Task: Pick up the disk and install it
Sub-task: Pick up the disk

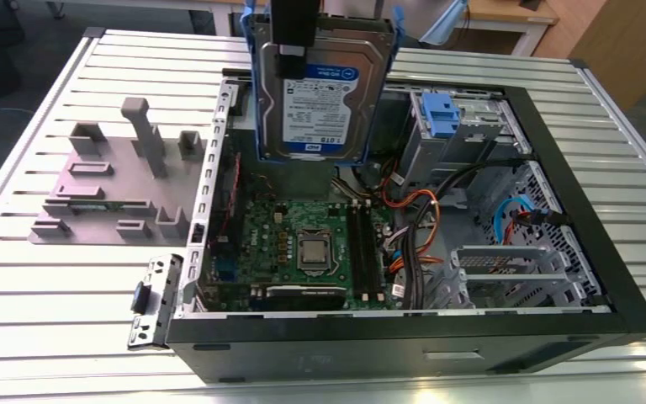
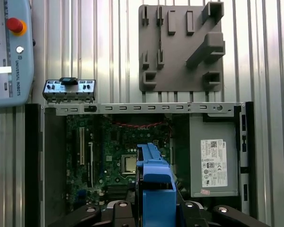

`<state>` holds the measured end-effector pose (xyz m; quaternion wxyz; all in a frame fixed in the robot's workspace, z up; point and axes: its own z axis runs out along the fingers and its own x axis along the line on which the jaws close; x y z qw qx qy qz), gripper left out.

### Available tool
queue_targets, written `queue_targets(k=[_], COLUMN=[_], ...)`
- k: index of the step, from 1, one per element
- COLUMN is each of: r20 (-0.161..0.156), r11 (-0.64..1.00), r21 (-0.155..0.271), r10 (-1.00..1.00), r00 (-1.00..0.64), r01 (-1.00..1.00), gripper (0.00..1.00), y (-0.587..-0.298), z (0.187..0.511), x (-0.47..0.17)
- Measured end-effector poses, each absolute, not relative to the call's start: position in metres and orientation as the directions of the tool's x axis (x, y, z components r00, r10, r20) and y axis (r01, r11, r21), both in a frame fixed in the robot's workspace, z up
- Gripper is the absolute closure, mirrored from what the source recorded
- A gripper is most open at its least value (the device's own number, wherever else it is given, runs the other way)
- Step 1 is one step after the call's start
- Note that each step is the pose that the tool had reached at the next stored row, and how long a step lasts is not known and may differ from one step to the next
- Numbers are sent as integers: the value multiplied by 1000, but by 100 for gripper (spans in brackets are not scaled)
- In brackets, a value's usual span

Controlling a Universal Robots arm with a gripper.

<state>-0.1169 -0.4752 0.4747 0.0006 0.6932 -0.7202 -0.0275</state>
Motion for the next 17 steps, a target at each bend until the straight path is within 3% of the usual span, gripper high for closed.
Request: queue_targets(k=[17], r20=[-37], r11=[37], r21=[40], r10=[-999], r00=[-39], r01=[-998], gripper=[64], y=[-478], z=[474], x=[-114])
